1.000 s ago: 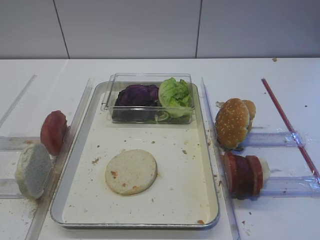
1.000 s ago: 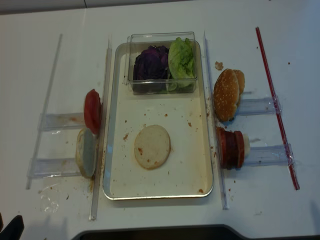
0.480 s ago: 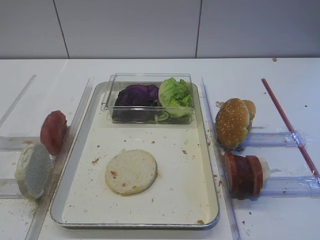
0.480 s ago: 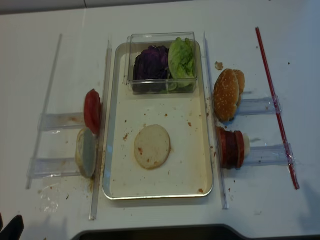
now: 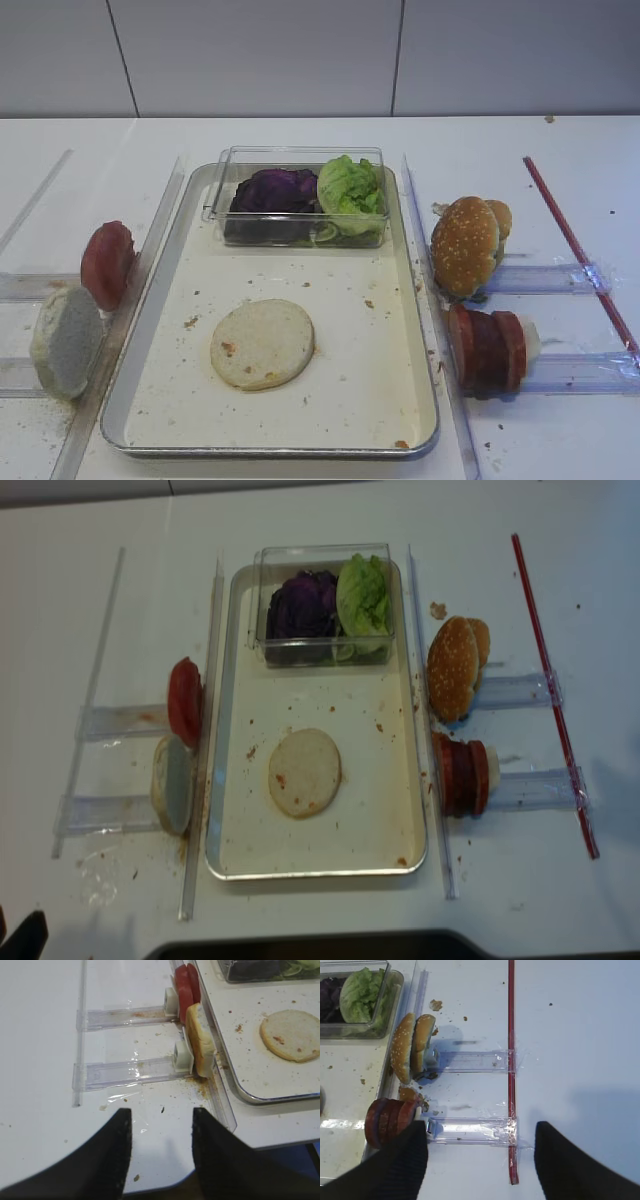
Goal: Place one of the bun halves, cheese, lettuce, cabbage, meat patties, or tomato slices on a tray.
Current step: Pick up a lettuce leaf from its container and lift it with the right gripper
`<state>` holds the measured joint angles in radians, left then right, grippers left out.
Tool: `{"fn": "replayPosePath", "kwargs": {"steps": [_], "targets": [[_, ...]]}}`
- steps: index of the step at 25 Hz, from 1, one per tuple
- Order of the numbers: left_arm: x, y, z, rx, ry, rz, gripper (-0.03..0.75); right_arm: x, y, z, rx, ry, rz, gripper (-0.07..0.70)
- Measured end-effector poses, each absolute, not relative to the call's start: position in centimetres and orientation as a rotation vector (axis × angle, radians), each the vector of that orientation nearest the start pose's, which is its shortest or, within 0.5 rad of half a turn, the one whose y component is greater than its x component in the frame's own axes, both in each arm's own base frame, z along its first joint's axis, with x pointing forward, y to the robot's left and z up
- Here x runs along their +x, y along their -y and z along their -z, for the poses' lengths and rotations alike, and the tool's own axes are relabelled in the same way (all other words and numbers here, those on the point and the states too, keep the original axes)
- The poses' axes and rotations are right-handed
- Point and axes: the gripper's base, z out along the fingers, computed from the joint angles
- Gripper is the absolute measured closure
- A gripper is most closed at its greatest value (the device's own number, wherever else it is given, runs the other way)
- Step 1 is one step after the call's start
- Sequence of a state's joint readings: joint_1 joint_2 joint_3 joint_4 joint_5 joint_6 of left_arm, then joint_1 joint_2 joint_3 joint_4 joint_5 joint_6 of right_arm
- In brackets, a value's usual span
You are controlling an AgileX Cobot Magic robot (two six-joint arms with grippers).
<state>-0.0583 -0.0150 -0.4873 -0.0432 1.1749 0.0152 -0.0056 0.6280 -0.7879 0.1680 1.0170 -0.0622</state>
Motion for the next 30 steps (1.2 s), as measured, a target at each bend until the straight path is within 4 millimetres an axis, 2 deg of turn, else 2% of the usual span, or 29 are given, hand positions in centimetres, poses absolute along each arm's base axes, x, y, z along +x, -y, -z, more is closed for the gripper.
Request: {"fn": "replayPosePath", "kwargs": {"steps": [5, 8, 13, 14, 15, 19, 25, 28, 30], "targets": [[-1.1, 0.3, -26.5, 0.084, -2.155, 0.078, 0.43, 11.5, -1.3, -34.6, -0.02, -2.391, -0.189, 0.147], [-1.1, 0.3, -26.5, 0.084, -2.155, 0.078, 0.43, 13.8, -1.3, -35.5, -0.019, -2.45, -0.197, 0.174], [-1.1, 0.3, -26.5, 0.084, -2.155, 0.078, 0.43, 19.4, -1.3, -37.1, -0.022, -2.547, -0.208, 0.184], [-1.1, 0.3, -26.5, 0.084, -2.155, 0.078, 0.43, 21.2, -1.3, -37.7, -0.018, -2.564, -0.211, 0.184], [-1.1, 0.3, -26.5, 0.084, -2.155, 0.078, 0.43, 21.2, -1.3, -37.7, -0.018, -2.564, -0.211, 0.184], [-1.1, 0.3, -26.5, 0.084, -2.155, 0.078, 0.43, 25.3, -1.3, -38.2, -0.017, -2.606, -0.219, 0.184], [-1.1, 0.3, -26.5, 0.084, -2.155, 0.078, 0.43, 29.2, -1.4, -37.7, -0.029, -2.686, -0.232, 0.184], [-1.1, 0.3, -26.5, 0.084, -2.155, 0.078, 0.43, 30.8, -2.4, -37.7, 0.004, -2.696, -0.257, 0.184], [-1.1, 0.3, -26.5, 0.084, -2.155, 0.078, 0.43, 32.0, -3.7, -37.6, -0.012, -2.7, -0.267, 0.183]]}}
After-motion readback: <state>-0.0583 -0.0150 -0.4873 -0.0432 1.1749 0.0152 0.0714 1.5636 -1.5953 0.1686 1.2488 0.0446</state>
